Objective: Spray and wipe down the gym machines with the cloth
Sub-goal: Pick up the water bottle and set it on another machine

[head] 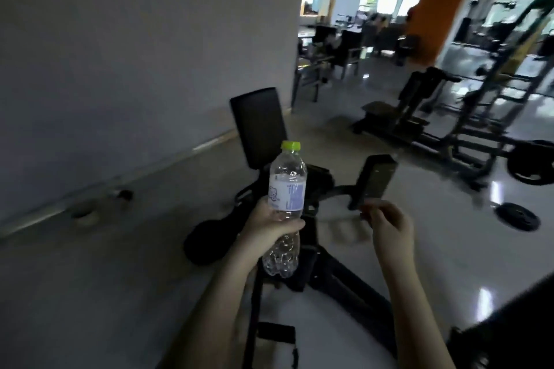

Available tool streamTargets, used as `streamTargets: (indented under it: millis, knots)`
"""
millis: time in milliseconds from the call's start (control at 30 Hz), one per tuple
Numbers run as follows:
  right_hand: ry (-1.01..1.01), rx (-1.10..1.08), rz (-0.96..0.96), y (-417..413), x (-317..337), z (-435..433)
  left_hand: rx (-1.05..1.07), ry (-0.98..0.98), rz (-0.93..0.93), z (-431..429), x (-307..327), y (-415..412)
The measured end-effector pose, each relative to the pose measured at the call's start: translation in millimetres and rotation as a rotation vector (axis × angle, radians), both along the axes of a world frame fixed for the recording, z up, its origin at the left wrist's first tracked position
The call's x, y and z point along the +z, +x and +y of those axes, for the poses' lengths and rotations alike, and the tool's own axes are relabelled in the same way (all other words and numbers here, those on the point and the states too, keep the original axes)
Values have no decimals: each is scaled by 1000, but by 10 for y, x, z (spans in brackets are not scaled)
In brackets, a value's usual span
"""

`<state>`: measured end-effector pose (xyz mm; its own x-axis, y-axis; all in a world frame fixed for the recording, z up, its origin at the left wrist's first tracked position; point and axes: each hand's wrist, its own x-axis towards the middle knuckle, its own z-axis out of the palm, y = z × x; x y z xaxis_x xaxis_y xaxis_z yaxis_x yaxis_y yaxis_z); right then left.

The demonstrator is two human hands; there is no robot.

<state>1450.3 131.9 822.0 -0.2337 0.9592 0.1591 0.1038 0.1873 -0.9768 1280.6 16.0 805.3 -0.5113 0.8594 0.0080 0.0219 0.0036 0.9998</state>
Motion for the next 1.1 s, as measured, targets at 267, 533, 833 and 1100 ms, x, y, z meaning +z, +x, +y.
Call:
streamTargets:
  millis: [267, 533, 833, 1100]
  knots:
    - [-121, 352, -29, -2199, -542, -1160, 426, -171, -88, -1508, -453, -1695]
    - [-214, 678, -140, -4038, -956, -2234, 708, -254, -308, -2851, -1000, -3252]
    - [-312, 779, -160, -6028, -1355, -2451, 927, -280, -289, -3363, -1337, -4840]
    - [-249, 998, -279, -8006, -1460, -3026, 1186, -201, -356, -4084, -1392, -6149]
